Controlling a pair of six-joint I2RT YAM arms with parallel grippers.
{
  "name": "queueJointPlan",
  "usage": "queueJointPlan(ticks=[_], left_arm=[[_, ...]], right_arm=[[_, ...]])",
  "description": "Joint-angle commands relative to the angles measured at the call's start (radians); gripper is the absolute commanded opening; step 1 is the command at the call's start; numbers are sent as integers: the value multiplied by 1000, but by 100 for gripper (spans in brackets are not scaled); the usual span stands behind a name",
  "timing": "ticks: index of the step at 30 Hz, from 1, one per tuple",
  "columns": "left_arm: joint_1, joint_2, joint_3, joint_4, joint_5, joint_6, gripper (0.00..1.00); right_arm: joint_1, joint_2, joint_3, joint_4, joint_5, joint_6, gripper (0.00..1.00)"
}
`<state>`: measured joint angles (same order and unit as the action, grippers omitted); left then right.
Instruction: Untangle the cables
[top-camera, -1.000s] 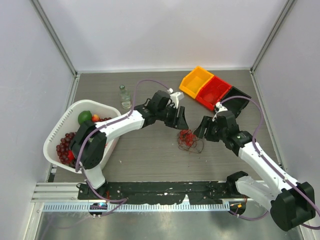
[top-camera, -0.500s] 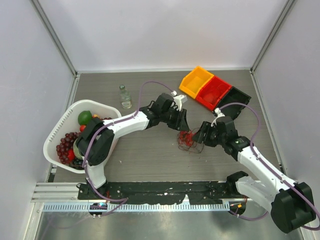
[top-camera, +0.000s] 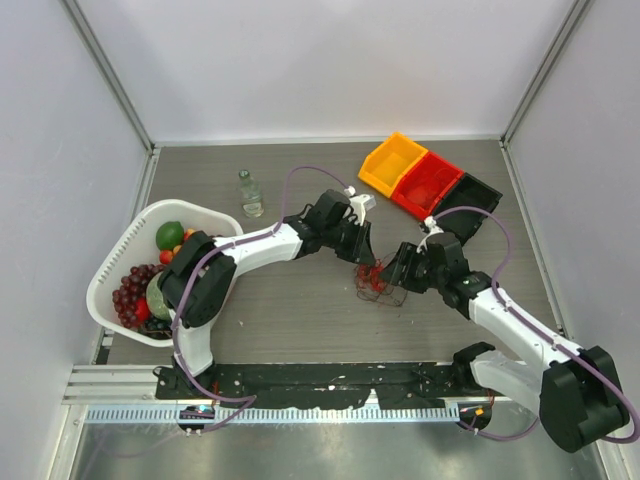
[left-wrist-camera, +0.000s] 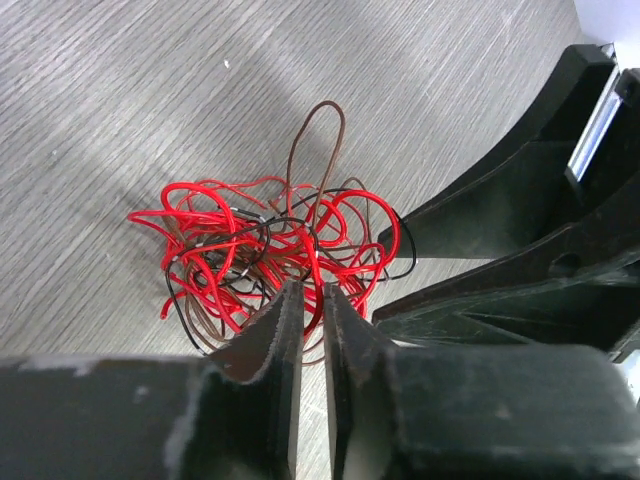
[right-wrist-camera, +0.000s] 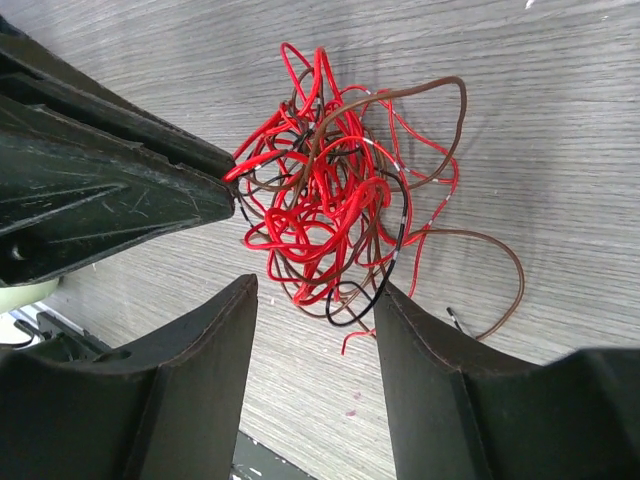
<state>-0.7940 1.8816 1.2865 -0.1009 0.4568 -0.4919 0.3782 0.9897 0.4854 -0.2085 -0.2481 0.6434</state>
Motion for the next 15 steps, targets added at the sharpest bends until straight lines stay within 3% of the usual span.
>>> queueJointPlan(ticks=[1, 5, 7, 15], left_arm=[[-4, -32, 8, 47, -1, 16, 11], [-7, -77, 20, 11, -13, 42, 0], [-8, -142, 17, 0, -24, 62, 0], [-7, -514, -93, 12, -222, 188, 0]], right_arm=[[19, 42, 5, 80, 23, 16, 57], [30, 82, 28, 90, 61, 21, 59], [33, 111, 50, 87, 90, 18, 57], [39, 289, 78, 164, 167, 62, 31]])
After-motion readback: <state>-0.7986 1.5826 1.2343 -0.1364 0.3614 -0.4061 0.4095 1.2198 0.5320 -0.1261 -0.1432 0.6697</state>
